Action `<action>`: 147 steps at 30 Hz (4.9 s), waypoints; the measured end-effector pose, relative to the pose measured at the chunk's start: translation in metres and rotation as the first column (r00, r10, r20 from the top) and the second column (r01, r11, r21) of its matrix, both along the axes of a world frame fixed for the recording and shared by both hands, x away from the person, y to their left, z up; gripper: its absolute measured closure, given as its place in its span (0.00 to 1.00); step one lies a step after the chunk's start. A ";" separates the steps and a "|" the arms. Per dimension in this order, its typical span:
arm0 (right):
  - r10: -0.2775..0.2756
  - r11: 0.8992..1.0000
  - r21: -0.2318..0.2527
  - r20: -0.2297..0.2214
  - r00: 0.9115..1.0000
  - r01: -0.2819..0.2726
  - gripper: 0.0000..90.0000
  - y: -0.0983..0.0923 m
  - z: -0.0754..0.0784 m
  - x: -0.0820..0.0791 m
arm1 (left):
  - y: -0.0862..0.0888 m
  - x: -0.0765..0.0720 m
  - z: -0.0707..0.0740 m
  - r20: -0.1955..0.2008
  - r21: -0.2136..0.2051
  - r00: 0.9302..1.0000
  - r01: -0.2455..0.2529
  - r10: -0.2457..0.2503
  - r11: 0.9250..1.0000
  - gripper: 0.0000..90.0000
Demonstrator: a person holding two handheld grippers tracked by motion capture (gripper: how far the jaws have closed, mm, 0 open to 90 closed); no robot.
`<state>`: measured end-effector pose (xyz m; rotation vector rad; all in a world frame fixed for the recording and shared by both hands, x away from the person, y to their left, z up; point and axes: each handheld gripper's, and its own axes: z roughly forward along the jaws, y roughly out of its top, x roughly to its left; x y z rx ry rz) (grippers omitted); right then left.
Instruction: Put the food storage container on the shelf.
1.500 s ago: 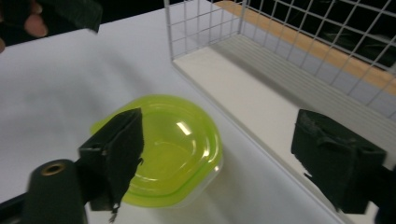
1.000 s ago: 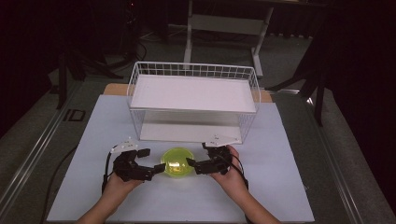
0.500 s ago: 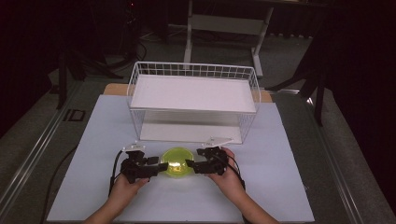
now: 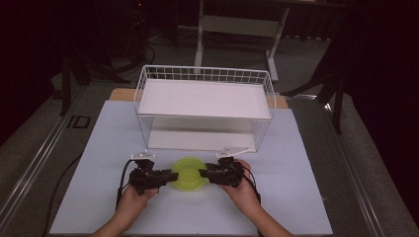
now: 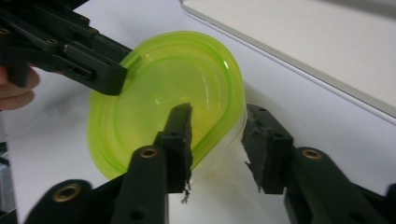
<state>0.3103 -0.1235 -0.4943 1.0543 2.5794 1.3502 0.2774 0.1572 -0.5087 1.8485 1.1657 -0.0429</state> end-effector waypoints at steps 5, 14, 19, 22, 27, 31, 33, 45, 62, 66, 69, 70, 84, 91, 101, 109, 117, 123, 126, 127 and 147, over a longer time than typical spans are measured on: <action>-0.015 1.000 0.005 -0.021 1.000 0.016 0.74 -0.002 0.000 -0.003 | -0.001 -0.002 0.002 -0.026 -0.012 1.000 0.011 -0.012 1.000 0.77; -0.011 0.999 0.032 -0.072 0.997 0.013 0.80 -0.006 0.002 -0.008 | -0.005 -0.012 0.005 -0.046 0.002 0.999 0.015 -0.015 1.000 0.82; 0.002 0.999 0.035 -0.080 0.997 0.001 0.82 -0.004 0.005 -0.014 | -0.004 -0.016 0.004 -0.059 0.010 0.998 0.007 -0.006 1.000 0.85; 0.000 1.000 0.028 -0.079 0.997 0.002 0.83 -0.003 0.006 -0.016 | -0.005 -0.018 0.004 -0.057 0.010 0.998 0.003 -0.003 1.000 0.85; -0.005 1.000 0.025 -0.076 0.997 0.007 0.83 -0.003 0.007 -0.017 | -0.005 -0.019 0.005 -0.067 0.005 0.998 -0.011 0.011 1.000 0.86; -0.022 1.000 0.020 -0.088 0.996 0.024 0.84 -0.003 0.008 -0.018 | -0.004 -0.018 0.004 -0.059 -0.007 0.998 -0.006 0.006 1.000 0.87; -0.030 0.999 0.017 -0.092 0.995 0.032 0.84 -0.002 0.008 -0.018 | -0.004 -0.017 0.003 -0.065 -0.016 0.998 -0.012 0.011 1.000 0.87; -0.057 0.998 0.014 -0.083 0.995 0.058 0.89 -0.004 0.015 -0.017 | -0.010 -0.019 0.008 -0.081 0.004 0.996 -0.034 0.035 0.999 0.90; -0.102 0.993 0.059 0.021 0.995 0.101 0.89 -0.021 0.062 -0.009 | -0.024 -0.001 0.057 0.044 -0.018 0.999 -0.028 0.029 0.999 0.91; -0.120 0.991 0.070 0.024 0.993 0.118 0.89 -0.026 0.067 -0.003 | -0.029 0.006 0.061 0.073 -0.018 0.997 -0.019 0.020 1.000 0.91; -0.133 0.989 0.068 0.021 0.991 0.131 0.89 -0.030 0.066 0.000 | -0.034 0.013 0.059 0.087 -0.004 0.996 -0.002 0.002 1.000 0.91; -0.136 0.989 0.061 0.023 0.990 0.134 0.89 -0.031 0.064 0.001 | -0.035 0.014 0.059 0.090 0.001 0.996 0.001 -0.001 1.000 0.91; -0.196 0.980 0.024 -0.005 0.980 0.197 0.89 -0.042 0.039 0.024 | -0.053 0.043 0.033 0.102 0.041 0.995 0.003 -0.008 0.999 0.91; -0.214 0.977 0.004 -0.002 0.977 0.214 0.89 -0.039 0.028 0.034 | -0.054 0.054 0.021 0.129 0.058 0.992 -0.004 -0.004 0.998 0.91; -0.235 0.972 -0.019 0.009 0.972 0.235 0.88 -0.036 0.021 0.047 | -0.056 0.068 0.012 0.121 0.071 0.993 -0.017 0.008 0.997 0.90; -0.246 0.969 -0.026 0.022 0.969 0.246 0.88 -0.034 0.013 0.057 | -0.058 0.079 0.008 0.112 0.097 0.994 -0.030 0.019 0.995 0.90; -0.263 0.964 -0.017 0.052 0.963 0.264 0.88 -0.031 0.013 0.063 | -0.054 0.083 0.005 0.126 0.048 0.992 -0.034 0.028 0.998 0.89; -0.269 0.963 0.003 0.070 0.961 0.270 0.86 -0.032 0.012 0.066 | -0.053 0.084 0.003 0.183 0.028 0.983 -0.039 0.033 0.999 0.87; -0.272 0.961 -0.014 0.114 0.956 0.275 0.85 -0.030 0.012 0.065 | -0.052 0.085 0.001 0.217 0.018 0.976 -0.039 0.034 0.999 0.85; -0.269 0.961 -0.026 0.134 0.954 0.274 0.85 -0.029 0.013 0.065 | -0.052 0.086 0.001 0.223 0.012 0.974 -0.035 0.032 0.999 0.85; -0.320 0.945 0.029 0.276 0.906 0.325 0.68 -0.022 -0.002 0.078 | -0.051 0.103 0.000 0.329 0.027 0.938 -0.120 0.105 0.992 0.62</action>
